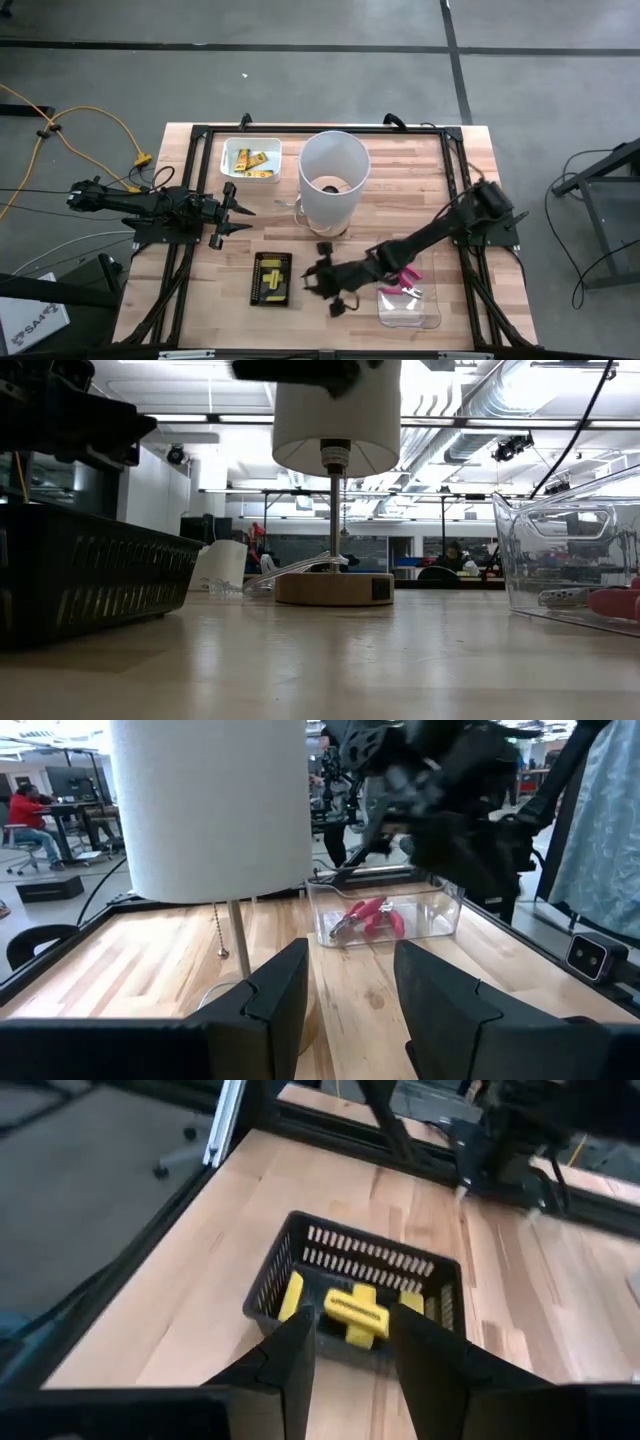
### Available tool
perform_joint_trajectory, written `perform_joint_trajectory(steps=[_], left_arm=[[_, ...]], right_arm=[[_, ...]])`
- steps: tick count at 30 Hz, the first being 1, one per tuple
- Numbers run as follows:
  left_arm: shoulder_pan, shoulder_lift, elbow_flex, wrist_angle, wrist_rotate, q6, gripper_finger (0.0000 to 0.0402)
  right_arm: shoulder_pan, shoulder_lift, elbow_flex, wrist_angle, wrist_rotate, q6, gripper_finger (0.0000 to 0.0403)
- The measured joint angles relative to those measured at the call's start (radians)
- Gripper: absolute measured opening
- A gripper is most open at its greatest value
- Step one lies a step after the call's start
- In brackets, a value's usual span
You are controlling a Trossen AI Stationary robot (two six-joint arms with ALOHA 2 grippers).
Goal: Pick & Place School Supplies
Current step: Return to Home Position
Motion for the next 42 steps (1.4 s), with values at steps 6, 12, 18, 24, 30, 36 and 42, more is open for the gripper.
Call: perform_joint_trajectory(steps=[6, 12, 18, 24, 30, 36, 42], left_arm=[[0.0, 0.001, 0.0, 0.015, 0.0, 0.0, 0.0144], [0.0, 0.002, 0.0, 0.02, 0.0, 0.0, 0.0144], [0.0, 0.004, 0.0, 0.025, 0.0, 0.0, 0.0144], [0.0, 0.004, 0.0, 0.027, 0.0, 0.0, 0.0144], [0.0, 0.004, 0.0, 0.028, 0.0, 0.0, 0.0144], [0.0, 0.004, 0.0, 0.028, 0.0, 0.0, 0.0144], [0.0, 0.004, 0.0, 0.03, 0.0, 0.0, 0.0144]], right_arm=[[0.0, -0.192, -0.249, 0.079, -0.004, 0.085, 0.0121], [-0.011, -0.379, -0.457, 0.149, -0.005, 0.099, 0.0121], [-0.08, -0.573, -0.648, 0.181, -0.005, 0.123, 0.0121], [-0.185, -0.743, -0.795, 0.178, -0.005, 0.125, 0.0121], [-0.287, -0.894, -0.897, 0.181, -0.005, 0.124, 0.0121], [-0.363, -1.056, -0.998, 0.184, -0.022, 0.124, 0.0121], [-0.403, -1.195, -1.092, 0.165, -0.04, 0.148, 0.0121]])
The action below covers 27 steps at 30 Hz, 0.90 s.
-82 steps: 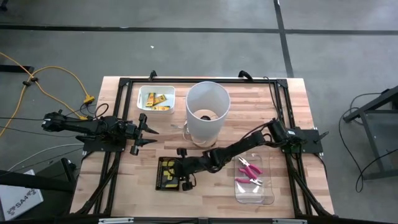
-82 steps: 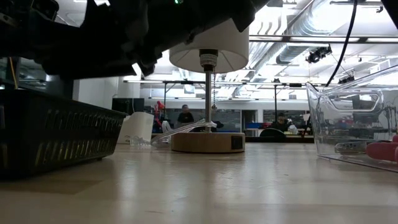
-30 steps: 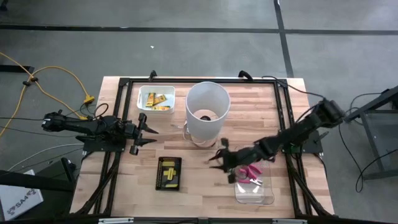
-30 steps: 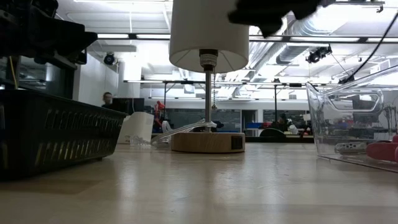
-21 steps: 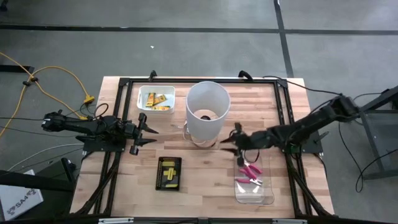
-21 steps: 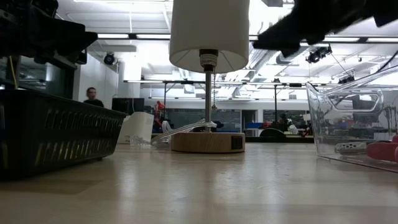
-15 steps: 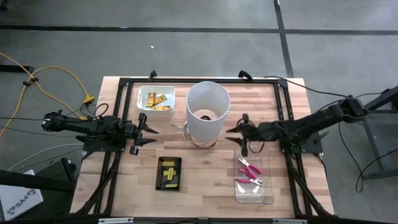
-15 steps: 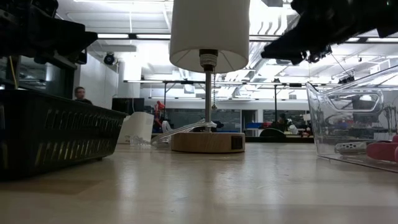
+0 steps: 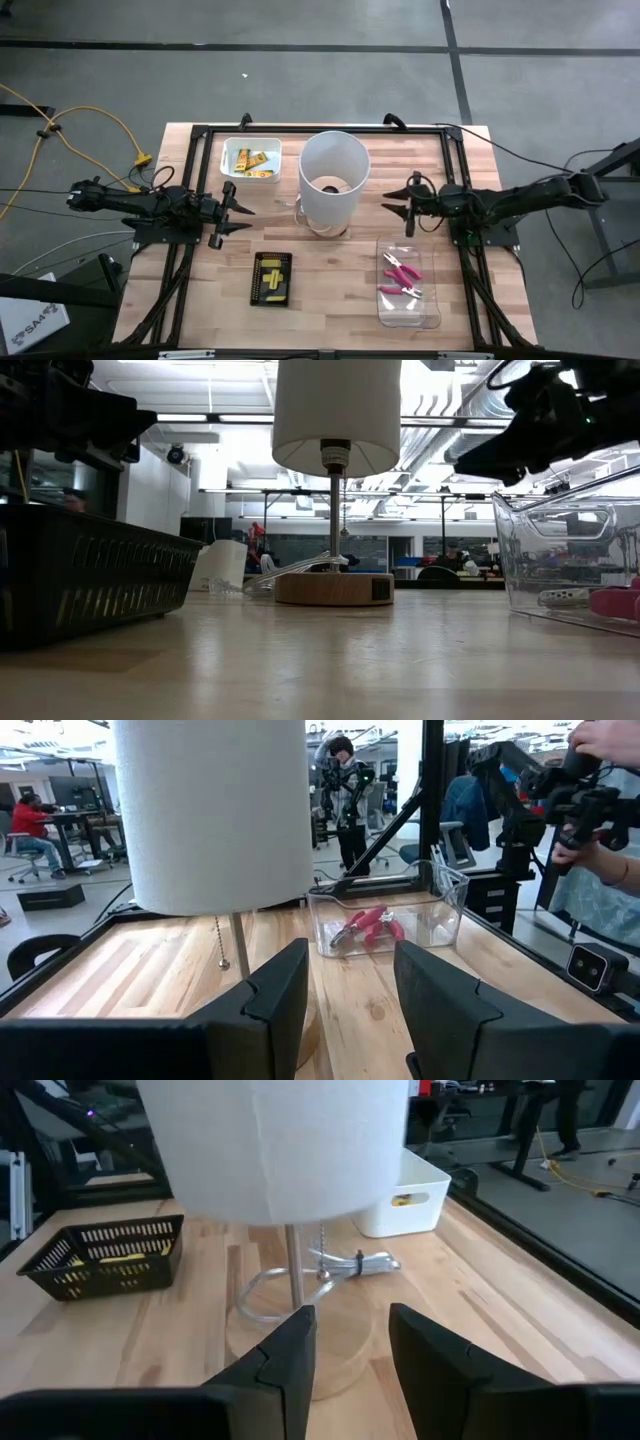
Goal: Pick & Place School Supplies
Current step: Return to Home Position
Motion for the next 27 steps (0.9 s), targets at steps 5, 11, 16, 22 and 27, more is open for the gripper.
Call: perform_joint_trajectory(steps=[5, 11, 16, 22, 27], left_arm=[[0.0, 0.0, 0.0, 0.003, 0.0, 0.0, 0.0144], [0.0, 0.0, 0.0, 0.003, 0.0, 0.0, 0.0144], [0.0, 0.0, 0.0, 0.003, 0.0, 0.0, 0.0144], [0.0, 0.0, 0.0, 0.002, 0.0, 0.0, 0.0144], [0.0, 0.0, 0.0, 0.002, 0.0, 0.0, 0.0144]], right_arm=[[-0.014, -0.117, -0.026, -0.081, 0.01, 0.001, 0.0121], [-0.025, -0.252, -0.028, -0.259, 0.012, 0.008, 0.0121], [-0.026, -0.352, -0.028, -0.379, 0.013, 0.049, 0.0121], [-0.026, -0.438, -0.028, -0.466, 0.013, 0.063, 0.0121], [-0.026, -0.478, -0.038, -0.492, 0.001, 0.084, 0.0121]])
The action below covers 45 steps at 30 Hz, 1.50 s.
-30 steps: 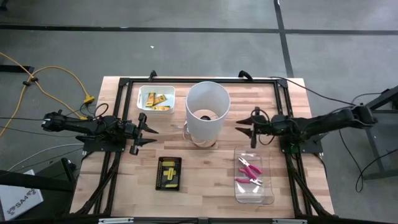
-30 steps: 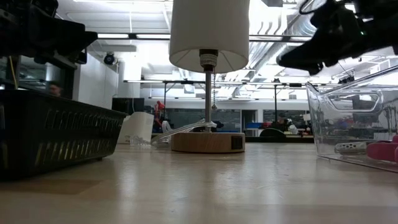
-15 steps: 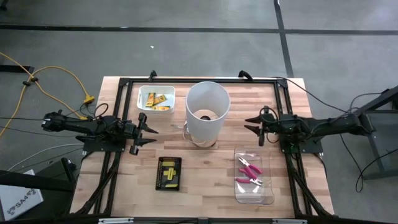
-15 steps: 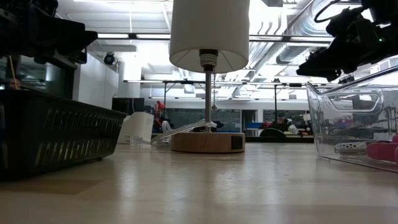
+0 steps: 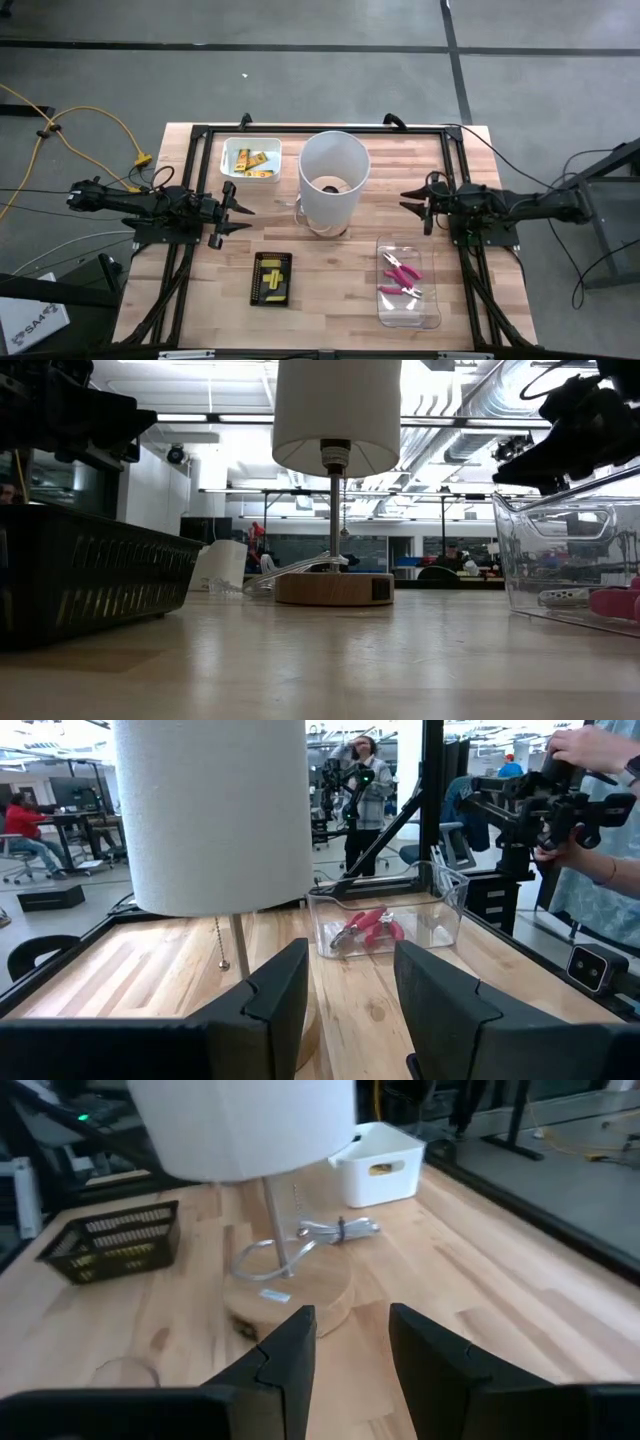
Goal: Pick & Place School Supplies
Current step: Return to Home Position
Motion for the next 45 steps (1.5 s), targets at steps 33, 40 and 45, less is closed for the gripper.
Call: perform_joint_trajectory(steps=[33, 40, 45], left_arm=[[0.0, 0.0, 0.0, 0.0, 0.0, 0.0, 0.0144], [0.0, 0.0, 0.0, 0.0, 0.0, 0.0, 0.0144], [0.0, 0.0, 0.0, 0.0, 0.0, 0.0, 0.0144]], right_arm=[[0.001, -0.117, -0.149, 0.17, -0.256, 0.06, 0.0121], [0.001, -0.107, -0.149, 0.168, -0.269, 0.114, 0.0121], [-0.016, -0.098, -0.149, 0.168, -0.254, 0.052, 0.0121]])
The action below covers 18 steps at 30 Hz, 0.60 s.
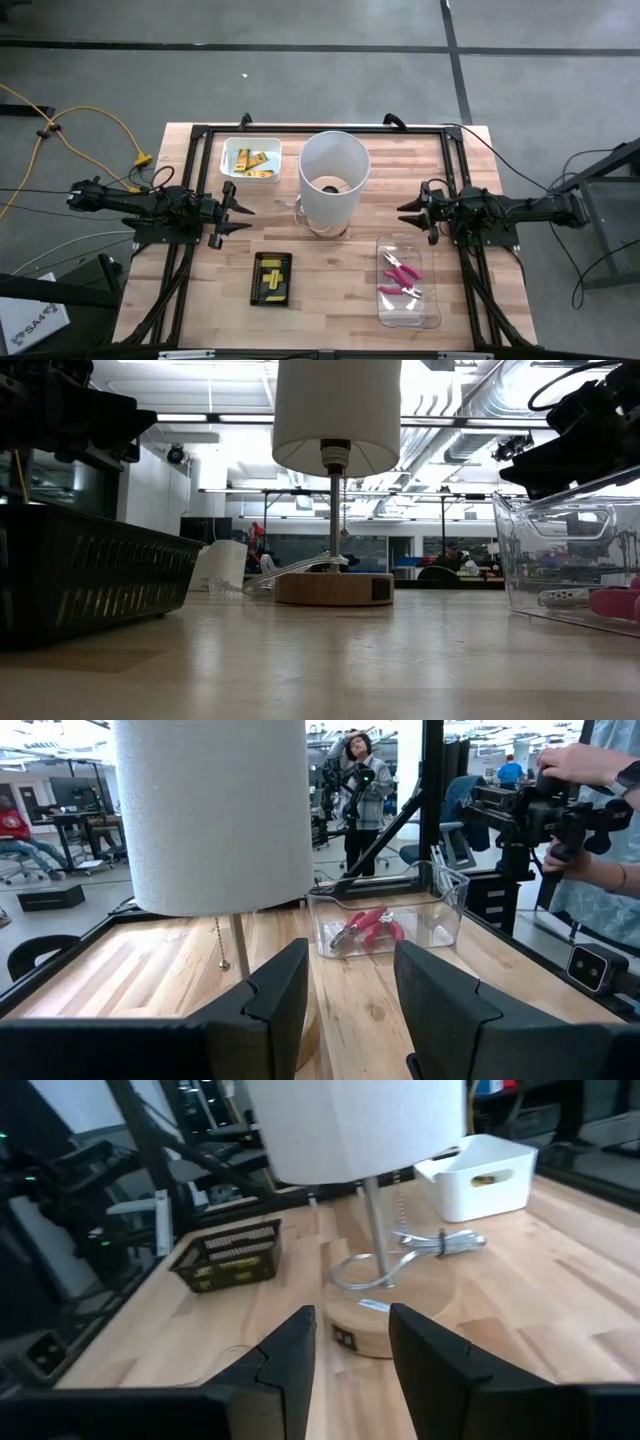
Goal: Pick & Place School Supplies
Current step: Return to Home Position
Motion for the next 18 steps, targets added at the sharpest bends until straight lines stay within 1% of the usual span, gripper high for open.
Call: perform_joint_trajectory(steps=[8, 18], left_arm=[[0.0, 0.0, 0.0, 0.0, 0.0, 0.0, 0.0144], [0.0, 0.0, 0.0, 0.0, 0.0, 0.0, 0.0144]], right_arm=[[-0.066, 0.0, 0.0, -0.001, -0.001, -0.012, 0.0121], [-0.068, 0.0, 0.0, -0.001, 0.0, -0.013, 0.0121]])
